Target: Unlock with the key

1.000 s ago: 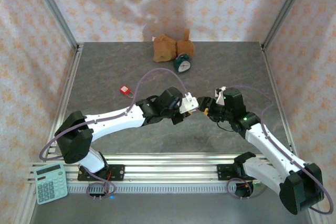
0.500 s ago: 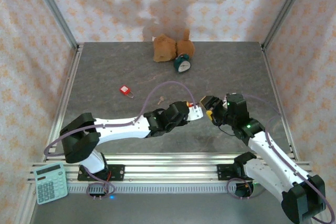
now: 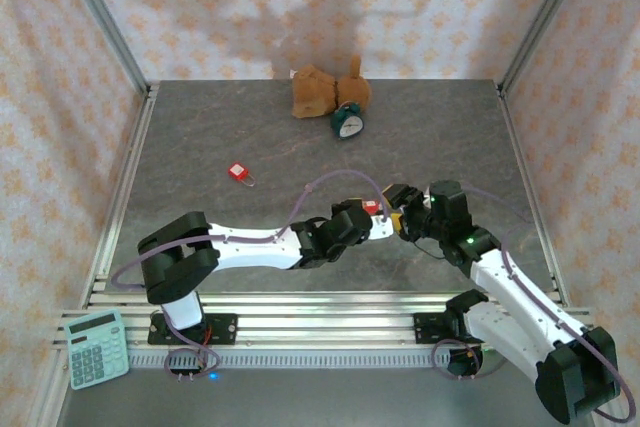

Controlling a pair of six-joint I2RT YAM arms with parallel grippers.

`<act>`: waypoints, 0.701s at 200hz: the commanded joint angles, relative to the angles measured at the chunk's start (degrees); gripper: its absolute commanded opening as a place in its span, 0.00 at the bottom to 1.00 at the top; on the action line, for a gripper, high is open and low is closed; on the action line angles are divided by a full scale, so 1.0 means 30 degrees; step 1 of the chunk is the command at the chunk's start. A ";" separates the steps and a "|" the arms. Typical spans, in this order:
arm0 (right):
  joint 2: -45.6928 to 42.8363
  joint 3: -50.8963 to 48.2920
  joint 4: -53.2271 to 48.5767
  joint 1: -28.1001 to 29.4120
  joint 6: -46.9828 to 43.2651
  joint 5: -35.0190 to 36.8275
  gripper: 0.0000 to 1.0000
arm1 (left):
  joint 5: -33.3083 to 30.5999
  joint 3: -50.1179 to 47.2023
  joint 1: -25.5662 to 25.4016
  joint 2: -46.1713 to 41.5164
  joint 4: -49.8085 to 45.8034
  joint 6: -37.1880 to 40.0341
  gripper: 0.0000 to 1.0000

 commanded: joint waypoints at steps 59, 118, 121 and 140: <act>0.0533 -0.1015 0.2627 0.0045 0.1861 -0.0646 0.56 | -0.0198 0.0455 -0.0631 -0.0022 0.1524 0.0230 0.09; 0.0470 -0.1763 0.3842 0.0050 0.2997 -0.1102 0.52 | -0.0598 0.0737 -0.0796 0.0482 0.1987 0.0521 0.10; 0.0463 -0.1785 0.3867 0.0028 0.3041 -0.1103 0.51 | -0.0605 0.0749 -0.0822 0.0526 0.2020 0.0557 0.10; 0.0348 -0.1908 0.4087 0.0033 0.3337 -0.1101 0.48 | -0.0787 0.0829 -0.0928 0.0752 0.2360 0.0833 0.10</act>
